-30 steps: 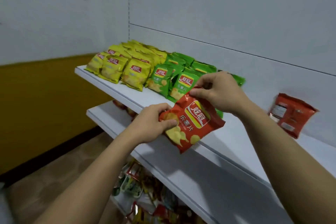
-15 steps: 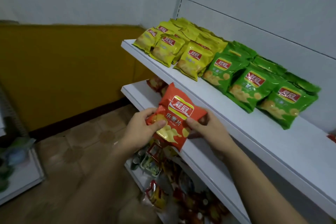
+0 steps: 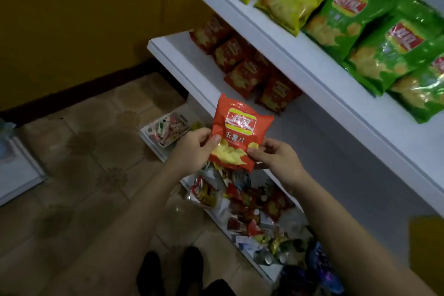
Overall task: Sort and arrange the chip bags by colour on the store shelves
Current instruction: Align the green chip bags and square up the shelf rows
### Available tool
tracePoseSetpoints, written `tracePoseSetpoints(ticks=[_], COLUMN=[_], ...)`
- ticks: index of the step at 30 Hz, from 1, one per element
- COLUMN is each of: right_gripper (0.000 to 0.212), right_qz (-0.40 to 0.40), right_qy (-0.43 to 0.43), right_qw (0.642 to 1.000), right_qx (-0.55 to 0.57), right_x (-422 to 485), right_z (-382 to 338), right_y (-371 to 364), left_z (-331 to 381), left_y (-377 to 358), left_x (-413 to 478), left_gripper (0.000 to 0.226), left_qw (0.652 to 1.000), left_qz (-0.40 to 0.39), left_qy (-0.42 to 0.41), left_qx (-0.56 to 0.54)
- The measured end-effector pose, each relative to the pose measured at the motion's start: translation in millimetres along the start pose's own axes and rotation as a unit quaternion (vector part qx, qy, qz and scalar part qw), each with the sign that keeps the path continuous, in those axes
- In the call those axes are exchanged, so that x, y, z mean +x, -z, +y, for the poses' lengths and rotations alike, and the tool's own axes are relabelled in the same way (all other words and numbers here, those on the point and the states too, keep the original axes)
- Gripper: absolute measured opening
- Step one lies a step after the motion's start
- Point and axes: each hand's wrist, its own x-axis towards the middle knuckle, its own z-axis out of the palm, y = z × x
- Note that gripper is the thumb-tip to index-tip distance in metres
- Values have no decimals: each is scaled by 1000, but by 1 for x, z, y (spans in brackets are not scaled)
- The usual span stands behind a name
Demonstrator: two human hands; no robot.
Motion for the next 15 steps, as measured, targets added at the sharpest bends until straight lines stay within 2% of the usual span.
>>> tracePoseSetpoints(ticks=[5, 8, 10, 13, 15], right_gripper=[28, 15, 12, 22, 12], right_qz=[28, 59, 105, 181, 219], right_qy=[-16, -16, -24, -14, -8], right_qw=[999, 997, 994, 983, 976], right_qx=[-34, -52, -25, 14, 7], right_x=[30, 56, 74, 99, 117], right_z=[42, 67, 81, 99, 112], right_y=[1, 8, 18, 37, 56], left_z=[-41, -58, -67, -76, -79], left_y=[-25, -41, -49, -64, -76], left_x=[29, 48, 67, 95, 114], left_gripper=[21, 25, 33, 42, 48], left_qw=[998, 991, 983, 963, 948], left_qz=[-10, -15, -23, -22, -14], left_qy=[5, 5, -3, -49, -83], left_qx=[68, 132, 179, 264, 307])
